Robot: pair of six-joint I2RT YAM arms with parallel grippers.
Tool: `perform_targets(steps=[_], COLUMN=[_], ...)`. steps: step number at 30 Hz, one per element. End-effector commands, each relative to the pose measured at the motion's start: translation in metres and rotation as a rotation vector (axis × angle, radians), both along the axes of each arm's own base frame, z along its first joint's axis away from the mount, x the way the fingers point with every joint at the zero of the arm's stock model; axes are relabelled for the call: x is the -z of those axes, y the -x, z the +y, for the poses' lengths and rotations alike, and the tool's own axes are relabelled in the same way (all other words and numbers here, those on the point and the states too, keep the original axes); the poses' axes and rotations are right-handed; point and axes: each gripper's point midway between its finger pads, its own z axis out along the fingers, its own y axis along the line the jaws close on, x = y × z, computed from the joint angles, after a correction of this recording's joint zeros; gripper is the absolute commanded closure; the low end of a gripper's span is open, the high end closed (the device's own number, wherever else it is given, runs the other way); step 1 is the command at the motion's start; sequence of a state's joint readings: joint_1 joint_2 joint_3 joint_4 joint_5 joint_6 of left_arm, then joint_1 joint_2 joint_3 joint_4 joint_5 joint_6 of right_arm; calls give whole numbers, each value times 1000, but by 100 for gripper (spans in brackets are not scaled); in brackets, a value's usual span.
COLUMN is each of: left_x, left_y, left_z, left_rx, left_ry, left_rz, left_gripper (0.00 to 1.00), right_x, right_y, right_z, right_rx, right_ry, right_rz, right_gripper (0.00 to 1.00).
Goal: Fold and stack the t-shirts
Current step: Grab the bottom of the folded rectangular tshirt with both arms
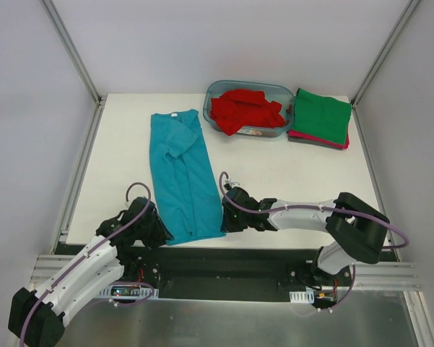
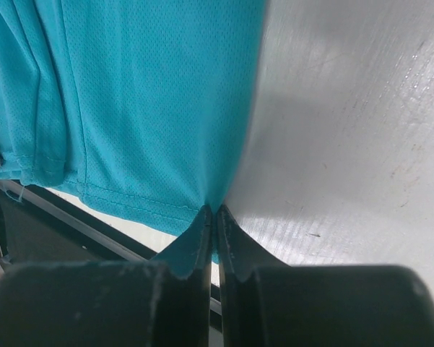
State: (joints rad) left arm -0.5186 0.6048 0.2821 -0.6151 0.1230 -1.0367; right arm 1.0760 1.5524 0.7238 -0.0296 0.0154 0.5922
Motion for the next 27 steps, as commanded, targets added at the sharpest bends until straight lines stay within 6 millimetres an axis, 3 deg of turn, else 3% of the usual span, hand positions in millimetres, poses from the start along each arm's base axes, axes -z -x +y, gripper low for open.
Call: perform_targets(steps=[1, 2, 3, 11, 15, 19, 27], left_x=[11, 10, 9, -9, -25, -48, -82], left_y=[18, 18, 18, 20, 17, -3, -52], left_z=[18, 16, 15, -2, -11, -14, -16], left_rx=[-23, -18, -16, 46, 71, 51, 22], left_ry=[-86, -80, -71, 33, 86, 107, 48], left_rz=[72, 75, 72, 22, -13, -129, -312], left_gripper=[76, 92, 100, 100, 100, 100, 100], right_x=[14, 13, 11, -4, -26, -44, -81], right_y=[6, 7, 8, 36, 44, 32, -15], right_z=[-28, -28, -27, -24, -6, 5, 15], right_rx=[19, 17, 10, -35, -101, -118, -92], right_ry=[114, 109, 102, -22, -120, -134, -81], right_rz=[14, 14, 11, 71, 86, 29, -110], right_gripper=[94, 94, 94, 95, 95, 94, 95])
